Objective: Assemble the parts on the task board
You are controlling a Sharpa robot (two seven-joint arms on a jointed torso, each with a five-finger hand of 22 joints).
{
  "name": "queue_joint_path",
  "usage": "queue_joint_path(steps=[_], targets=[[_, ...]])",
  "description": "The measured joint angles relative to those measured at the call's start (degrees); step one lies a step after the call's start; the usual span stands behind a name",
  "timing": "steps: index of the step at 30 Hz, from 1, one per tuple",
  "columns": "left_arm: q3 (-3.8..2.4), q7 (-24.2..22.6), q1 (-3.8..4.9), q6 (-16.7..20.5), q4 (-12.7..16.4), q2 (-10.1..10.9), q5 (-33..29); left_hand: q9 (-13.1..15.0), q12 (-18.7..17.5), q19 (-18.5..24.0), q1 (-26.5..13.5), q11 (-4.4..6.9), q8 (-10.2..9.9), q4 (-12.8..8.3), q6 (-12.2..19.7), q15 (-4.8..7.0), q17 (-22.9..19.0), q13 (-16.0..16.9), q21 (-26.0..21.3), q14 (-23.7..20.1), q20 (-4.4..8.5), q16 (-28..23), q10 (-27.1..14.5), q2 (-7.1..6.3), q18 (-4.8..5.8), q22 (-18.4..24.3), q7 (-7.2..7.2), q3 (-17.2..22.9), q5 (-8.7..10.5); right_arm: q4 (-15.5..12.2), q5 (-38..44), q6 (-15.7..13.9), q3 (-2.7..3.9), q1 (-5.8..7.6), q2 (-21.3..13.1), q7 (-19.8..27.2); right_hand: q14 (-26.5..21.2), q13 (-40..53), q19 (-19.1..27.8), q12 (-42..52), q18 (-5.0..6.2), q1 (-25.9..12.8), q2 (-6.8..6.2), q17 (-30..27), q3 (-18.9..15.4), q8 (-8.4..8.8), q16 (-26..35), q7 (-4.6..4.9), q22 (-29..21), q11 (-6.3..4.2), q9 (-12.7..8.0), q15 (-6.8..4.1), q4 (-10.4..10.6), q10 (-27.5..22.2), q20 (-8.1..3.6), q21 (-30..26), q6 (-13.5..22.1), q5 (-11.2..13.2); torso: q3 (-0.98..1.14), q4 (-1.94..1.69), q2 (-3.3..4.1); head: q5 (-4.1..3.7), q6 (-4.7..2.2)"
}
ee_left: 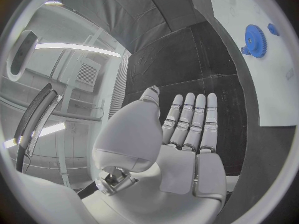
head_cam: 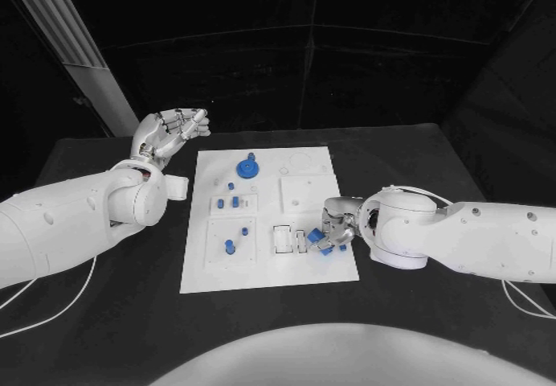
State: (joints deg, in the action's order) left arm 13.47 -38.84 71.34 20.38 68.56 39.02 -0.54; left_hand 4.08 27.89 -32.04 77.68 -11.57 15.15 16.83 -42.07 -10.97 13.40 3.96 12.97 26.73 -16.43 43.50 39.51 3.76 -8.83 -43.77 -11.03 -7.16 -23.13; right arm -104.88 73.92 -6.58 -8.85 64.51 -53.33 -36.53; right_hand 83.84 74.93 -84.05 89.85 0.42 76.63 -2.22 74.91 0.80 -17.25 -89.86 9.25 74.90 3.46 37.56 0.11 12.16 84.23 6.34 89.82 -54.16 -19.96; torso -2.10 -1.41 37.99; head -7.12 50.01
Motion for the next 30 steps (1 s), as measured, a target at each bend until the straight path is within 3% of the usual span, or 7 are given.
queue_joint_path(steps=[3, 6, 7, 9, 19, 23, 30], targets=[[0.00, 0.0, 0.00, 0.0, -0.1, 0.0, 0.0, 0.0, 0.0, 0.0, 0.0, 0.00, 0.0, 0.0, 0.0, 0.00, 0.0, 0.0, 0.0, 0.0, 0.00, 0.0, 0.0, 0.00, 0.00, 0.0, 0.00, 0.0, 0.00, -0.4, -0.4, -1.7, -0.10, -0.11, -0.5, 1.4, 0.0, 0.0, 0.0, 0.0, 0.00, 0.0, 0.01, 0.0, 0.3, 1.26, 0.0, 0.08, 0.0, -0.11, -7.9, 0.00, 0.0, -0.1, 0.00, 0.0, -1.5, 0.0, 0.01, 0.03, 0.00, 0.12, 0.00], [0.00, 0.0, 0.00, 0.0, -0.1, 0.1, 0.0, 0.0, 0.0, 0.0, 0.0, 0.00, 0.0, 0.0, 0.0, 0.00, 0.0, 0.0, 0.0, 0.0, 0.00, 0.0, 0.0, 0.00, 0.00, 0.0, 0.00, 0.0, 0.00, -0.9, -1.1, -3.6, -0.10, -0.14, -1.0, 3.2, 0.0, 0.0, 0.0, 0.0, 0.00, 1.7, 1.23, 0.0, 0.3, 2.04, 0.0, 0.16, 0.0, -0.31, -23.3, 0.00, 0.0, 0.1, 0.00, 0.0, -2.1, 0.0, 0.02, 0.03, -0.01, 0.20, 0.00], [0.00, 0.0, 0.00, 0.0, -0.1, 0.1, 0.0, 0.0, 0.0, 0.0, 0.0, 0.00, 0.0, 0.0, 0.0, 0.00, 0.0, 0.0, 0.0, 0.0, 0.00, 0.0, 0.0, 0.00, 0.00, 0.0, 0.00, 0.0, -0.02, -1.1, -1.4, -4.2, -0.11, -0.14, -1.2, 3.7, 0.0, 0.0, 0.0, 0.0, 0.00, 2.0, 1.49, 0.0, 0.3, 2.58, 0.0, 0.18, 0.0, -0.72, -25.2, -0.03, 0.0, -0.3, 0.00, 0.0, -2.1, 0.0, 0.02, 0.03, -0.01, 0.20, 0.00], [0.00, 0.0, 0.00, 0.0, -0.2, 0.2, 0.0, 0.0, 0.0, 0.0, 0.0, 0.00, 0.0, 0.0, 0.0, 0.00, 0.0, 0.0, 0.0, 0.0, 0.00, 0.0, 0.0, 0.00, 0.00, 0.0, 0.00, 0.0, -0.21, -1.3, -2.1, -5.1, -0.21, -0.26, -1.6, 4.6, 0.2, 0.0, 0.0, 0.0, 0.00, 2.0, 1.50, 0.0, 2.2, 2.85, 0.0, 0.44, 0.0, -1.02, -25.9, -0.22, -1.9, -0.6, 0.00, 0.0, -2.4, 0.0, 0.02, 0.03, -0.01, 0.20, 0.00], [0.00, 0.0, -0.03, -0.1, -0.4, 0.1, 0.0, 0.0, 0.0, 0.0, 0.0, 0.00, 0.0, 0.0, 0.0, 0.00, 0.0, 0.0, 0.0, 0.0, 0.00, 0.0, 0.0, -0.02, 0.00, 0.0, 0.00, 0.0, -0.21, -2.4, -8.4, -9.2, -0.27, -0.34, -3.7, 9.3, 0.2, 0.0, 0.2, 0.0, 0.00, 1.8, 1.30, 0.0, 2.4, 3.07, 0.0, 0.87, 0.0, -1.02, -25.9, -0.22, -2.1, -0.6, -0.22, 0.0, -2.8, 1.0, -0.05, 0.01, -0.04, 0.17, 0.00], [0.00, 0.0, -0.03, -0.1, -0.4, 0.1, 0.0, 0.0, 0.0, 0.0, 0.0, 0.00, 0.0, 0.0, 0.0, 0.00, 0.0, 0.0, 0.0, 0.0, 0.00, 0.0, 0.0, -0.02, 0.00, 0.0, 0.00, 0.0, -0.21, -2.2, -11.5, -10.4, -0.26, -0.31, -3.7, 10.9, 0.2, 0.0, 0.2, 0.0, 0.00, 1.3, 0.86, 0.0, 4.7, 3.51, 0.0, 0.90, 0.0, -1.01, -25.9, -0.22, -4.4, -0.6, -0.22, 0.0, -2.8, 1.3, -0.06, -0.01, -0.02, 0.23, 0.00], [0.00, 0.0, -0.04, -0.1, -0.5, 0.0, 0.0, 0.0, 0.0, 0.0, 0.0, 0.00, 0.2, -0.2, 0.0, 0.00, -0.1, 0.0, 0.0, 0.0, 0.00, 0.0, 0.0, -0.02, -0.01, 0.0, 0.00, -0.2, -0.21, -1.2, -15.5, -11.9, -0.26, -0.29, -3.6, 12.3, 0.0, 0.0, 0.0, 0.0, 0.00, 1.2, 0.69, 0.0, 5.1, 3.98, 0.0, 1.11, 0.0, -1.13, -25.9, -0.43, -4.8, -0.5, -0.44, 0.0, -3.0, 1.6, -0.08, -0.10, -0.01, 0.25, 0.00]])
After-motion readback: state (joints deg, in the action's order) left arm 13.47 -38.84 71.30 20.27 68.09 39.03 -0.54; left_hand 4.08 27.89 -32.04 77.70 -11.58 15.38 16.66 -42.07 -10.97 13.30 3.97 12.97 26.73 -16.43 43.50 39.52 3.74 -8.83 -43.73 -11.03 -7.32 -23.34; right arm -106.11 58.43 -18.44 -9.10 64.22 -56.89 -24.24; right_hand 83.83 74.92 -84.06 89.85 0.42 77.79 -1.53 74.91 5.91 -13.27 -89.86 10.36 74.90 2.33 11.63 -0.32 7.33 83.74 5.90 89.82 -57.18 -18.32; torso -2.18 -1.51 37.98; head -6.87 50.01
